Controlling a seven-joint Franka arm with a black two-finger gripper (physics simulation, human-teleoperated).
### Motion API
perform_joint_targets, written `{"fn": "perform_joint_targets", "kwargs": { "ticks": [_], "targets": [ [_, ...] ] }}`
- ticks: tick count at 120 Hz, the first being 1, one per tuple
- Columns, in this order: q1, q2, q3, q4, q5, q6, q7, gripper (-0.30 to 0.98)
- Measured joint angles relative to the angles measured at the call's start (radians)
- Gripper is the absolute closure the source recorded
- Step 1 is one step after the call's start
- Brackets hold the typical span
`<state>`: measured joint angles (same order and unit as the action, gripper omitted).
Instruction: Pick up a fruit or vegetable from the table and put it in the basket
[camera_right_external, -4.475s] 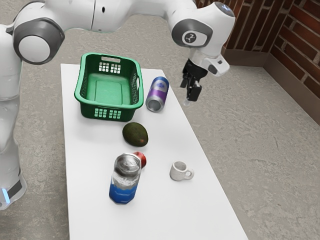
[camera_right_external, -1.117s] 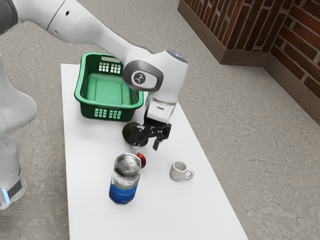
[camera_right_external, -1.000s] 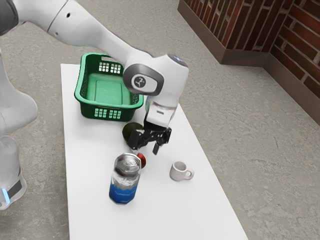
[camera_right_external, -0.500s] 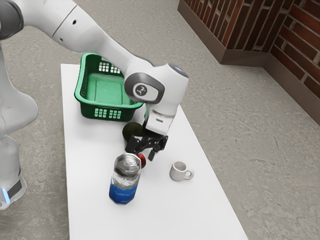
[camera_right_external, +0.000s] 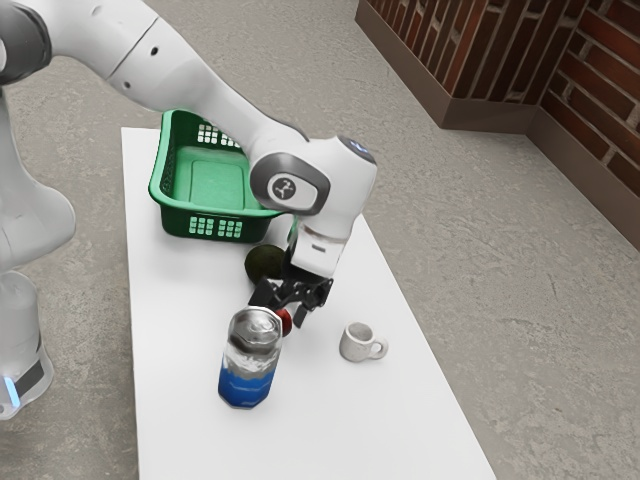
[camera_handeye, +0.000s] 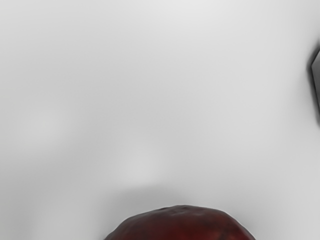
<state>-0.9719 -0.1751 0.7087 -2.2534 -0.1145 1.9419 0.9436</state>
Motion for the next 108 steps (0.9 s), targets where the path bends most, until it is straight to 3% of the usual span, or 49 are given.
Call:
{"fn": "perform_joint_targets", "kwargs": {
  "ticks": [8, 27, 49, 66, 86, 108],
  "targets": [
    [0.000, 0.000, 0.000, 0.001, -0.002, 0.000, 0.000, 0.04],
    [0.002, 0.005, 0.000, 0.003, -0.007, 0.002, -0.003, 0.31],
    [0.003, -0.004, -0.011, 0.062, 0.004, 0.002, -0.012, 0.33],
    [0.038, -0.010, -0.065, 0.288, 0.070, -0.085, -0.040, 0.33],
    [0.377, -0.011, -0.337, 0.426, 0.128, -0.215, -0.092, 0.33],
    [0.987, -0.040, -0.726, 0.547, 0.152, -0.366, -0.171, 0.34]
  ]
}}
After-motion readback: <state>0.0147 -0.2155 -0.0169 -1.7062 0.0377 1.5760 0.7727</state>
